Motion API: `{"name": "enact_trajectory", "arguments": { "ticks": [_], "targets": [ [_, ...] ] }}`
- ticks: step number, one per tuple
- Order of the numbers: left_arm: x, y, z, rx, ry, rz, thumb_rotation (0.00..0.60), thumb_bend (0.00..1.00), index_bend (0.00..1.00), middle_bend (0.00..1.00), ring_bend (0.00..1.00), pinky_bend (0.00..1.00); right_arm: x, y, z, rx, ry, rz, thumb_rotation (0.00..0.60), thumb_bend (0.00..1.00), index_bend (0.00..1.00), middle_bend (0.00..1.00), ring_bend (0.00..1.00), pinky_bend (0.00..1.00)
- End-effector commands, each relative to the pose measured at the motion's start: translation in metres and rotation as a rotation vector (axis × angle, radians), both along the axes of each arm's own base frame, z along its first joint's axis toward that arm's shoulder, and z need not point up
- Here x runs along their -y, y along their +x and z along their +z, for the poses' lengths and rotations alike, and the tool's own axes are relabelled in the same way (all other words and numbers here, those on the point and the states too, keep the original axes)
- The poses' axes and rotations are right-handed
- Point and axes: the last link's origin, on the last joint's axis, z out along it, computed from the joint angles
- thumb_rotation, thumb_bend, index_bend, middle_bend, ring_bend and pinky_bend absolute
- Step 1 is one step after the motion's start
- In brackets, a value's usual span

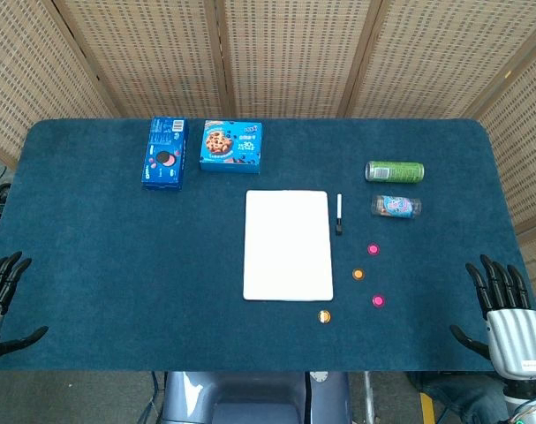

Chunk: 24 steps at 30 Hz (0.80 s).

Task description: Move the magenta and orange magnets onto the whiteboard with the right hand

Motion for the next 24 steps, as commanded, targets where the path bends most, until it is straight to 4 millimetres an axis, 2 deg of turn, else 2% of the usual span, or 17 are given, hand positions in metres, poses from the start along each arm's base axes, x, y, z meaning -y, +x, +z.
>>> {"name": "enact_trajectory", "arguments": {
  "ticks": [1, 5, 10, 17, 20, 24],
  "targets": [
    [0.0, 0.0, 0.0, -0.002, 0.0, 0.002, 0.6, 0.0, 0.0, 0.0, 0.0, 0.0, 0.0, 0.0, -0.002, -0.004, 0.006, -0.001, 0.6, 0.0, 0.0, 0.0, 0.0, 0.0],
    [-0.001, -0.001, -0.001, -0.003, -0.001, 0.006, 0.6, 0.0, 0.0, 0.0, 0.0, 0.0, 0.002, -0.001, -0.006, -0.019, 0.027, -0.006, 0.6, 0.0, 0.0, 0.0, 0.0, 0.0],
    [-0.002, -0.001, -0.001, -0.004, 0.002, 0.011, 0.6, 0.0, 0.0, 0.0, 0.0, 0.0, 0.013, 0.001, -0.014, -0.031, 0.072, -0.006, 0.6, 0.0, 0.0, 0.0, 0.0, 0.0],
    [-0.01, -0.002, -0.002, -0.012, 0.009, 0.033, 0.6, 0.0, 0.0, 0.0, 0.0, 0.0, 0.076, 0.01, -0.036, -0.112, 0.218, -0.037, 0.6, 0.0, 0.0, 0.0, 0.0, 0.0],
    [-0.015, -0.003, -0.004, -0.017, 0.013, 0.052, 0.6, 0.0, 0.0, 0.0, 0.0, 0.0, 0.114, 0.02, -0.053, -0.131, 0.296, -0.048, 0.6, 0.0, 0.04, 0.0, 0.0, 0.0],
    [-0.021, -0.005, -0.006, -0.026, 0.009, 0.077, 0.6, 0.0, 0.0, 0.0, 0.0, 0.0, 0.15, 0.029, -0.075, -0.14, 0.376, -0.083, 0.6, 0.0, 0.08, 0.0, 0.0, 0.0]
  ]
}}
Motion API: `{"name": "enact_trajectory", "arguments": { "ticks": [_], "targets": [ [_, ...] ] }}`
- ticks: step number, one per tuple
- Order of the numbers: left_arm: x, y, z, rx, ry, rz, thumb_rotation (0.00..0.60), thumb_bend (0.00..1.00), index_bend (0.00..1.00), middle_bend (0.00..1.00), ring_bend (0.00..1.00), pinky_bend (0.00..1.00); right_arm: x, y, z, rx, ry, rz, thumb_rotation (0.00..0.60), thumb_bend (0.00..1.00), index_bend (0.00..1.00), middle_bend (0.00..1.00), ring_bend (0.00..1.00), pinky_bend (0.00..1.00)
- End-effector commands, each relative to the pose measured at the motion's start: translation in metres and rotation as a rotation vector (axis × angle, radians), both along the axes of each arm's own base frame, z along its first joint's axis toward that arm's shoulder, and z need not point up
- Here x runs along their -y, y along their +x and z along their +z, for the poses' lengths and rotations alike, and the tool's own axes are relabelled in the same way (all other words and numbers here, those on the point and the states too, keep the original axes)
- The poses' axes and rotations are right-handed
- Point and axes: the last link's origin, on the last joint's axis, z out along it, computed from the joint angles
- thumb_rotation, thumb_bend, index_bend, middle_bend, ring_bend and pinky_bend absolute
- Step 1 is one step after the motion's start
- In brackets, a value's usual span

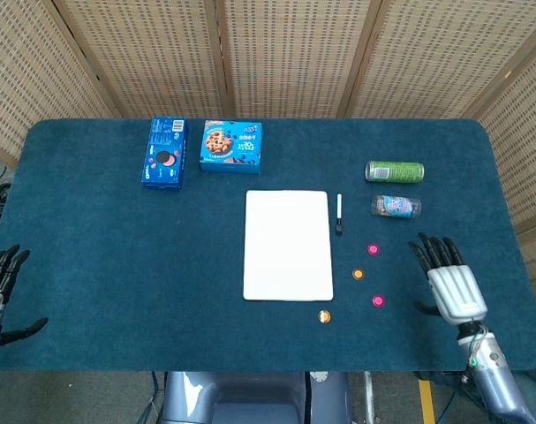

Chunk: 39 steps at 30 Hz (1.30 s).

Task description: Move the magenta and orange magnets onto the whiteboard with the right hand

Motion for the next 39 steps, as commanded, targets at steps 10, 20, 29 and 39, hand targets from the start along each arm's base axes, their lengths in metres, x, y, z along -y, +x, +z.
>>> {"name": "enact_trajectory", "arguments": {
  "ticks": [10, 20, 29, 39],
  "targets": [
    [-0.015, -0.006, -0.004, -0.01, -0.013, 0.053, 0.6, 0.0, 0.0, 0.0, 0.0, 0.0, 0.096, 0.017, -0.051, -0.038, 0.135, -0.167, 0.6, 0.0, 0.16, 0.12, 0.0, 0.0],
    [-0.017, -0.007, -0.005, -0.01, -0.022, 0.061, 0.6, 0.0, 0.0, 0.0, 0.0, 0.0, 0.117, 0.013, -0.066, -0.044, 0.168, -0.304, 0.6, 0.04, 0.22, 0.18, 0.01, 0.0],
    [-0.019, -0.008, -0.005, -0.013, -0.022, 0.064, 0.6, 0.0, 0.0, 0.0, 0.0, 0.0, 0.125, 0.024, -0.07, -0.067, 0.11, -0.253, 0.6, 0.1, 0.31, 0.72, 0.65, 0.68],
    [-0.02, -0.008, -0.006, -0.014, -0.026, 0.066, 0.6, 0.0, 0.0, 0.0, 0.0, 0.0, 0.131, 0.024, -0.079, -0.14, 0.062, -0.222, 0.6, 0.1, 0.41, 0.95, 0.88, 1.0]
  ]
}}
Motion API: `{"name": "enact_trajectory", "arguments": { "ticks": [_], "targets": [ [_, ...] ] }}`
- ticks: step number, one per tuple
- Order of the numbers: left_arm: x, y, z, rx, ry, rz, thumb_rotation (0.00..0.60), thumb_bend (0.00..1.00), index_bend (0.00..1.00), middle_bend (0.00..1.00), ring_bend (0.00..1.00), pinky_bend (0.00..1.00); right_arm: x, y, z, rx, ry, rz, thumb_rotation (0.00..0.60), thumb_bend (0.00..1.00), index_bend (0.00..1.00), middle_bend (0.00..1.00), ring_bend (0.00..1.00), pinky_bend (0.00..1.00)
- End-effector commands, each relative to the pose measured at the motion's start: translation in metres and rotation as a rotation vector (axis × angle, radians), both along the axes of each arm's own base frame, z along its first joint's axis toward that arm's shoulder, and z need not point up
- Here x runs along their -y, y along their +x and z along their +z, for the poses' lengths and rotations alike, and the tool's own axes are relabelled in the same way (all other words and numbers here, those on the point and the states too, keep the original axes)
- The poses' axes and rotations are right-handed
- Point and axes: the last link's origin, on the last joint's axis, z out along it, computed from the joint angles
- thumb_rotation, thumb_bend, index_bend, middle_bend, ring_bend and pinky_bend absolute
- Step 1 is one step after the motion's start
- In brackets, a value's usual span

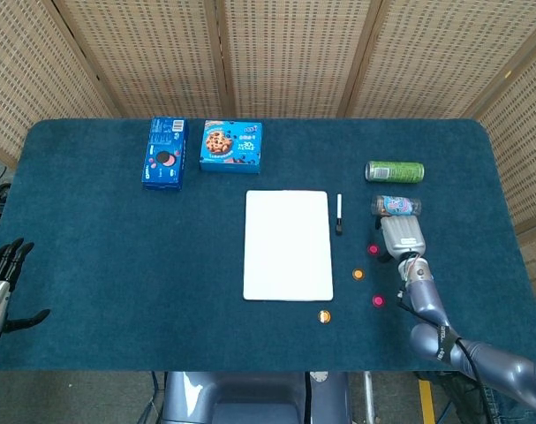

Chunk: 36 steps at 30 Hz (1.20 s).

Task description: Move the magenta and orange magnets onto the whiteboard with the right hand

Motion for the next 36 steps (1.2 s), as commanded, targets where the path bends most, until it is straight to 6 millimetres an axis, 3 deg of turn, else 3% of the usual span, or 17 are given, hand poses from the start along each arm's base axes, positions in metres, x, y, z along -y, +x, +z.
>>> {"name": "enact_trajectory", "arguments": {
  "ticks": [1, 4, 15, 36],
  "targets": [
    [0.0, 0.0, 0.0, 0.001, -0.002, 0.001, 0.6, 0.0, 0.0, 0.0, 0.0, 0.0, 0.001, 0.0, -0.005, -0.017, 0.0, -0.011, 0.6, 0.1, 0.42, 0.95, 0.89, 1.0],
    [0.0, 0.0, 0.0, 0.001, -0.001, 0.002, 0.6, 0.0, 0.0, 0.0, 0.0, 0.0, 0.002, 0.001, -0.009, -0.025, 0.0, -0.021, 0.6, 0.12, 0.43, 0.95, 0.89, 1.0],
    [-0.002, -0.001, 0.001, 0.004, -0.001, 0.007, 0.6, 0.0, 0.0, 0.0, 0.0, 0.0, 0.005, 0.0, -0.017, -0.049, 0.002, -0.025, 0.6, 0.33, 0.46, 0.95, 0.89, 1.0],
    [-0.002, -0.001, 0.0, 0.002, -0.005, 0.008, 0.6, 0.0, 0.0, 0.0, 0.0, 0.0, -0.001, 0.001, -0.027, -0.044, 0.032, -0.016, 0.6, 0.34, 0.46, 0.95, 0.89, 1.0]
  ]
}}
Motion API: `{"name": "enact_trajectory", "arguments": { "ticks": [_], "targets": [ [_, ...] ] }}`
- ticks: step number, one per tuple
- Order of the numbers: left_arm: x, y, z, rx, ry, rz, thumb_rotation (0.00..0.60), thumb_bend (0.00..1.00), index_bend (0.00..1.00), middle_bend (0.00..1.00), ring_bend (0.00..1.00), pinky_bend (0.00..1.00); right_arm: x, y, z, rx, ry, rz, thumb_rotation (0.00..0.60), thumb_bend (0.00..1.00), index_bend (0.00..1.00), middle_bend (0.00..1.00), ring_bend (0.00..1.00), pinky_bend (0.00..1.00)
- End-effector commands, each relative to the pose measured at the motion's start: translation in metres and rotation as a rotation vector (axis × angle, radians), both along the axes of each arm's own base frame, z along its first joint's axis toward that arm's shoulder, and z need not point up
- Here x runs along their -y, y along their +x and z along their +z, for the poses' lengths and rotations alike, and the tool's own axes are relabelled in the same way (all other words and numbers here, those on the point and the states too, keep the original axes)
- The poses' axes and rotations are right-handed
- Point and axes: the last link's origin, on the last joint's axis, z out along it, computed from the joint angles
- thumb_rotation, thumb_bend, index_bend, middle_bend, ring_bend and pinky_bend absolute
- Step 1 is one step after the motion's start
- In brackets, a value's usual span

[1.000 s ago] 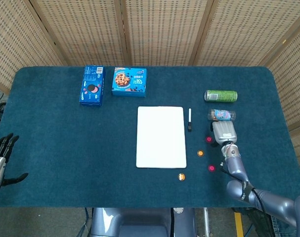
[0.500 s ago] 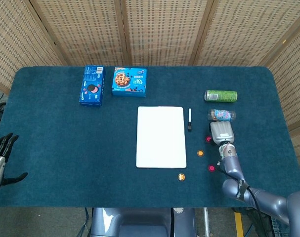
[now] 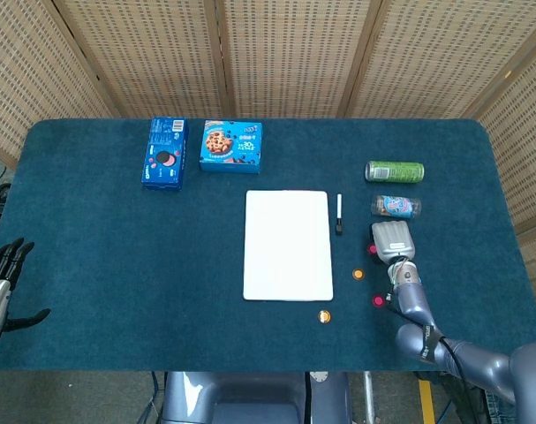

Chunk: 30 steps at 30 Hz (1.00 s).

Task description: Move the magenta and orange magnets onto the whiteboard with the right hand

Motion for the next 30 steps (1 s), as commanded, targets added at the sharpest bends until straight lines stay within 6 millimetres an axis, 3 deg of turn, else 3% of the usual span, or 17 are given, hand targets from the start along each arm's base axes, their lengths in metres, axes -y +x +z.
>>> {"name": "enact_trajectory", "arguments": {
  "ticks": [1, 30],
  "targets": [
    [0.0001, -0.0002, 0.0001, 0.001, 0.001, 0.001, 0.6, 0.0, 0.0, 0.0, 0.0, 0.0, 0.0001, -0.0004, -0.0007, -0.002, 0.001, -0.001, 0.6, 0.34, 0.46, 0.95, 0.89, 1.0],
    [0.0008, 0.0004, 0.0, -0.006, 0.008, -0.003, 0.6, 0.0, 0.0, 0.0, 0.0, 0.0, -0.0016, 0.0002, -0.0082, -0.015, 0.024, -0.012, 0.6, 0.34, 0.46, 0.95, 0.89, 1.0]
  ]
}}
